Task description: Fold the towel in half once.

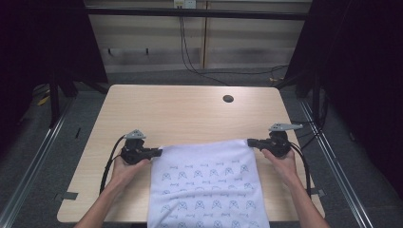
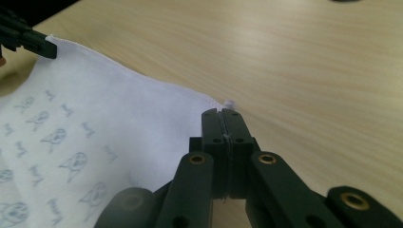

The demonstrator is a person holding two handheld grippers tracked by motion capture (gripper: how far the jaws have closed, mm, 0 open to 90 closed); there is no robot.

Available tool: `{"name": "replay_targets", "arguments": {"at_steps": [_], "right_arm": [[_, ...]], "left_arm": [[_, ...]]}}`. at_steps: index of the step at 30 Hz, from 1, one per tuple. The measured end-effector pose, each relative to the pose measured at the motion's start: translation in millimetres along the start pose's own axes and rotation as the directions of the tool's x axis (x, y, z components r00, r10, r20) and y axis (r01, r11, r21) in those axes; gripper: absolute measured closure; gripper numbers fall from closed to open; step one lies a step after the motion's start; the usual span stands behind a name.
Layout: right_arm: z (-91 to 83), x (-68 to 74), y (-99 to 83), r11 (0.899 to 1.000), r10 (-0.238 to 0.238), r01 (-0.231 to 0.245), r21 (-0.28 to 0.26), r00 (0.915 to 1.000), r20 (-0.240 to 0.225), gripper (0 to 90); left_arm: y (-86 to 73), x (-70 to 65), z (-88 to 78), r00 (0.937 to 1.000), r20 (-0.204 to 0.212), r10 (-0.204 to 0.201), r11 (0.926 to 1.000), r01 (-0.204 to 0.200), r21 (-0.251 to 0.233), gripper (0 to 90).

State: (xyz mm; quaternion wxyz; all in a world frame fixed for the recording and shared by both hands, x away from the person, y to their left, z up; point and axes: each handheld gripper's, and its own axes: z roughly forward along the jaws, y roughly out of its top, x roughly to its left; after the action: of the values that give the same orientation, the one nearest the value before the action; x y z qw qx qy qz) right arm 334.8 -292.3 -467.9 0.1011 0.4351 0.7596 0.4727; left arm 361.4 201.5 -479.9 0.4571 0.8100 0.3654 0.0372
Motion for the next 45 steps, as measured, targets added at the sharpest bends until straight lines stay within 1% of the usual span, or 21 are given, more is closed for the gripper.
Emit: {"name": "replay_targets", "arguments": {"at_steps": [4, 8, 12, 14, 16, 18, 21, 24, 25, 27, 28, 29, 30, 32, 33, 35, 36, 37, 39, 43, 45], "right_arm": [[-6.6, -1.3, 14.8, 0.998, 0.015, -0.016, -0.068, 0.9997, -0.017, 89.9], [-10.7, 1.1, 38.7, 0.994, 0.003, -0.005, -0.105, 0.9998, -0.02, 90.0], [-15.2, 3.2, 70.1, 0.989, -0.013, 0.011, -0.149, 0.9998, -0.016, 90.0], [-17.6, 2.2, 85.1, 0.983, -0.01, 0.007, -0.183, 0.9998, -0.018, 90.0], [-19.6, 0.1, 98.5, 0.98, -0.013, 0.013, -0.201, 0.9999, 0.003, 90.0], [-23.3, -4.3, 111.6, 0.975, -0.003, 0.007, -0.223, 0.9998, 0.018, 90.0], [-31.1, -10.2, 132.0, 0.964, 0.011, -0.004, -0.267, 0.9997, 0.022, 90.0], [-41.8, -11.8, 155.9, 0.963, -0.004, 0.02, -0.27, 0.9983, 0.058, 90.0], [-46.9, -11.5, 163.8, 0.96, -0.005, 0.023, -0.279, 0.9977, 0.068, 90.0], [-58.5, -9.3, 176.6, 0.946, -0.003, 0.023, -0.323, 0.9979, 0.064, 90.0], [-65.0, -7.4, 179.8, 0.934, -0.004, 0.02, -0.357, 0.999, 0.045, 90.0], [-70.4, -5.1, 179.7, 0.924, -0.002, 0.004, -0.383, 1.0, 0.007, 90.0], [-74.1, -2.5, 176.7, 0.92, -0.014, 0.0, -0.391, 0.9994, -0.032, 90.0], [-77.4, 6.8, 164.4, 0.934, -0.048, 0.037, -0.355, 0.9986, -0.022, 90.0], [-78.4, 9.7, 155.0, 0.942, -0.054, 0.038, -0.333, 0.9978, -0.038, 90.0], [-82.4, 13.7, 132.3, 0.951, -0.062, 0.043, -0.306, 0.9967, -0.053, 90.0], [-85.4, 16.1, 119.9, 0.954, -0.072, 0.051, -0.295, 0.9955, -0.061, 90.0], [-88.2, 19.4, 107.3, 0.956, -0.088, 0.072, -0.284, 0.9952, -0.043, 90.0], [-91.8, 23.6, 82.0, 0.963, -0.085, 0.063, -0.263, 0.9935, -0.075, 90.0], [-96.7, 40.7, 34.0, 0.983, -0.103, 0.085, -0.162, 0.9888, -0.108, 90.0], [-101.5, 51.3, 10.7, 0.988, -0.099, 0.081, -0.131, 0.985, -0.142, 90.0]], "left_arm": [[16.9, 2.3, -15.9, 1.0, 0.002, -0.006, 0.9973, 0.006, -0.074, 86.8], [41.5, 5.1, -26.8, 0.9999, -0.015, -0.004, 0.9944, 0.003, -0.106, 86.8], [68.0, 8.0, -36.0, 0.9996, -0.028, 0.008, 0.9838, -0.013, -0.179, 86.8], [80.4, 8.3, -37.7, 0.9991, -0.036, 0.022, 0.9803, -0.029, -0.196, 86.9], [93.9, 7.5, -39.9, 0.9976, -0.056, 0.041, 0.9791, -0.051, -0.197, 86.8], [109.3, 6.7, -44.4, 0.9962, -0.074, 0.047, 0.9738, -0.062, -0.219, 86.8], [135.5, 4.8, -51.0, 0.9946, -0.097, 0.038, 0.9648, -0.062, -0.256, 86.6], [164.7, -2.6, -60.2, 0.9948, -0.077, 0.066, 0.95, -0.087, -0.3, 86.6], [173.1, -7.1, -64.9, 0.9924, -0.092, 0.082, 0.9406, -0.108, -0.322, 86.6], [183.2, -14.1, -74.6, 0.9951, -0.043, 0.089, 0.9219, -0.098, -0.375, 86.7], [184.2, -18.5, -77.6, 0.9935, -0.041, 0.106, 0.9184, -0.114, -0.379, 86.7], [181.4, -22.9, -78.9, 0.991, -0.053, 0.123, 0.9186, -0.134, -0.372, 86.8], [176.2, -26.0, -78.4, 0.9892, -0.055, 0.136, 0.9218, -0.147, -0.359, 86.8], [159.8, -29.9, -74.7, 0.9875, -0.044, 0.151, 0.933, -0.157, -0.324, 86.8], [149.3, -31.0, -71.9, 0.9875, -0.027, 0.155, 0.9416, -0.156, -0.298, 86.8], [126.2, -34.5, -65.9, 0.9828, -0.018, 0.184, 0.9525, -0.183, -0.244, 86.8], [115.1, -35.9, -62.5, 0.9828, -0.006, 0.185, 0.9616, -0.182, -0.206, 86.8], [103.7, -37.9, -60.1, 0.9829, -0.007, 0.184, 0.9647, -0.182, -0.191, 86.8], [79.5, -42.0, -58.1, 0.9852, 0.06, 0.161, 0.9736, -0.148, -0.174, 86.8], [36.7, -59.2, -64.1, 0.9787, 0.128, 0.161, 0.9775, -0.14, -0.158, 86.7], [17.8, -67.2, -67.3, 0.9755, 0.171, 0.138, 0.9838, -0.115, -0.138, 86.7]]}}
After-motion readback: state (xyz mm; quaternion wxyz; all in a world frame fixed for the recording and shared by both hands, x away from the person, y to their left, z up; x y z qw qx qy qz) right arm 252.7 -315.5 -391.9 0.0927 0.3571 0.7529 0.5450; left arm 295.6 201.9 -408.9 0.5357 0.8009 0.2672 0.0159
